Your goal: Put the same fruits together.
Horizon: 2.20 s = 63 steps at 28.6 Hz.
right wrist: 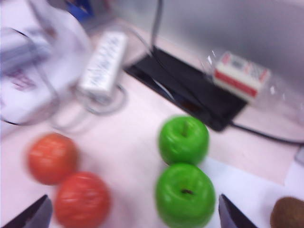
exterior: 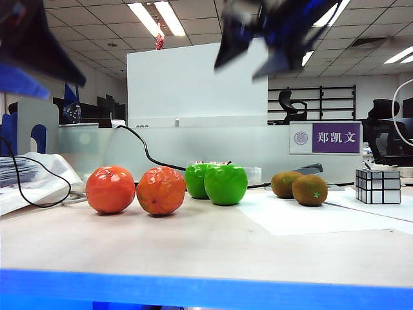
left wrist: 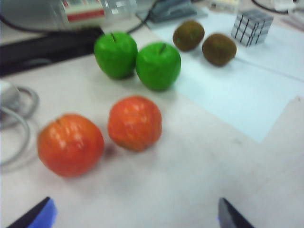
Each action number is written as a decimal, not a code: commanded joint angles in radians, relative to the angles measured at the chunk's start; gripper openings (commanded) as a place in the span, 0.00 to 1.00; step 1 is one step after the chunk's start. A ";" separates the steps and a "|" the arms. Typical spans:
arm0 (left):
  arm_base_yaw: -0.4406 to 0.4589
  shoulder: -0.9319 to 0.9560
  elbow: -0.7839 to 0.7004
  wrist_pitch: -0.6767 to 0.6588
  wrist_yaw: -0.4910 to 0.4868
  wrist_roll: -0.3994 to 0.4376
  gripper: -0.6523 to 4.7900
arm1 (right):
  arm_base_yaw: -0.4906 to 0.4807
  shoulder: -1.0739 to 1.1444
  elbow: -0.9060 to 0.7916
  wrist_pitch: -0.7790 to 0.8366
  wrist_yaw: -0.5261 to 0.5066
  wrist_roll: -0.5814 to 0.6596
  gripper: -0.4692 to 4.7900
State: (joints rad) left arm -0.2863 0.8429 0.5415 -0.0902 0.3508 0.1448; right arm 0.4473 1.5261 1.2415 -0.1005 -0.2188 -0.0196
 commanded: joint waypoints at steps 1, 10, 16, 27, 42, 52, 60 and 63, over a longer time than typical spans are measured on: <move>0.001 -0.040 0.044 -0.066 -0.039 0.004 0.36 | 0.003 -0.114 0.004 -0.111 -0.068 -0.008 1.00; 0.001 -0.288 0.060 -0.070 -0.065 -0.014 0.11 | 0.003 -0.448 0.003 -0.398 -0.084 -0.090 0.08; 0.001 -0.523 0.054 -0.131 -0.109 -0.103 0.11 | 0.003 -0.706 -0.033 -0.500 -0.073 -0.072 0.08; 0.001 -0.748 0.034 -0.251 -0.201 -0.141 0.11 | 0.004 -1.308 -0.373 -0.493 0.148 0.023 0.08; 0.001 -0.840 -0.238 -0.032 -0.190 -0.298 0.11 | 0.004 -1.513 -0.688 -0.264 0.242 0.100 0.08; 0.001 -0.841 -0.419 0.086 -0.190 -0.385 0.11 | 0.005 -1.517 -1.052 0.155 0.198 0.179 0.08; 0.001 -0.841 -0.465 0.131 -0.189 -0.335 0.11 | 0.004 -1.519 -1.216 0.288 0.248 0.255 0.08; 0.001 -0.841 -0.483 0.138 -0.161 -0.311 0.11 | 0.003 -1.519 -1.217 0.279 0.258 0.250 0.08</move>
State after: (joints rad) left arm -0.2863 0.0036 0.0673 0.0288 0.1646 -0.1963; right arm 0.4519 0.0078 0.0193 0.1596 0.0261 0.2291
